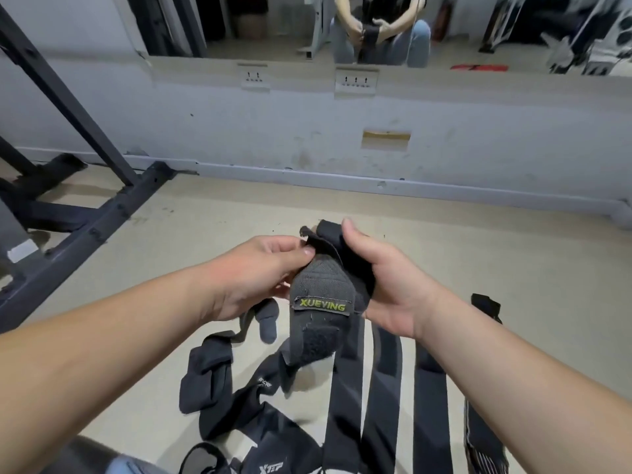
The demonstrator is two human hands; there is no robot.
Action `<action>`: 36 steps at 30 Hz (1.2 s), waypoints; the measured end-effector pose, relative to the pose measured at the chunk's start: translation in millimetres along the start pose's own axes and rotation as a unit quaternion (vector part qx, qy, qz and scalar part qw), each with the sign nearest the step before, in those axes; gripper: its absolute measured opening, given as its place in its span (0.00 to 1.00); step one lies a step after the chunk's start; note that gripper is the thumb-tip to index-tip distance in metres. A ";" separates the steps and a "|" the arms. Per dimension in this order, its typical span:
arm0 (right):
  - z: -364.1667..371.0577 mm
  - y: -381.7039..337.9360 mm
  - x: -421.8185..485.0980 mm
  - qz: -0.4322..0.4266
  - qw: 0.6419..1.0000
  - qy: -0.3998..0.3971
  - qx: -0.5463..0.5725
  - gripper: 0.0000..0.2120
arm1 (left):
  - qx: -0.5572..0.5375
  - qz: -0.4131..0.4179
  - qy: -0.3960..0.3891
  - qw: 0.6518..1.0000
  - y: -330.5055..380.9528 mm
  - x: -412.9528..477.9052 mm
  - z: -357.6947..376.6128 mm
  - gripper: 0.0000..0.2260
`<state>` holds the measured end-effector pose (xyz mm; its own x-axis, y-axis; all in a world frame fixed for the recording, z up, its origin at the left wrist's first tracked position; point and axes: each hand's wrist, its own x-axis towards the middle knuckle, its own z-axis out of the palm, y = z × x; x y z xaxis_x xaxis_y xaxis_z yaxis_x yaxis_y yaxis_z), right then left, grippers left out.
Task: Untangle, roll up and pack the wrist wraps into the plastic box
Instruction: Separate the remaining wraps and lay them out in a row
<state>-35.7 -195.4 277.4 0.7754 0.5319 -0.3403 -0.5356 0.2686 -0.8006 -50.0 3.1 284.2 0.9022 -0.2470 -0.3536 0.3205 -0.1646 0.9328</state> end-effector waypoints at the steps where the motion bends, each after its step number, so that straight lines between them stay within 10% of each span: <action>1: -0.8 1.4 1.3 0.006 1.000 0.018 -0.014 0.30 | 0.012 0.005 0.020 1.000 -0.1 0.9 0.4 0.08; 11: -28.9 56.2 25.1 0.035 0.929 0.334 -0.153 0.15 | 0.073 -0.024 0.095 0.993 -3.6 4.5 27.2 0.15; 19: -27.6 118.8 18.6 0.111 0.855 0.105 -0.495 0.12 | 0.181 -0.088 0.122 0.972 -9.1 9.0 26.2 0.14; 24: -28.5 117.9 13.6 0.139 0.659 0.057 -0.737 0.04 | 0.103 -0.205 0.017 0.973 4.3 2.2 38.2 0.10; 30: -1.6 111.2 14.4 0.161 0.817 -0.072 -0.549 0.16 | 0.130 -0.146 0.050 0.979 -3.7 9.7 44.2 0.14; 36: -25.8 106.1 5.7 0.175 0.910 -0.016 -0.377 0.20 | 0.056 -0.138 0.087 0.985 -6.3 20.7 48.7 0.11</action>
<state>-79.5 -184.6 177.8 0.5858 0.5047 -0.6342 -0.3575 -0.5413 -0.7610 -47.4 -47.5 267.6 0.8238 -0.0119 -0.5667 0.5359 -0.3096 0.7855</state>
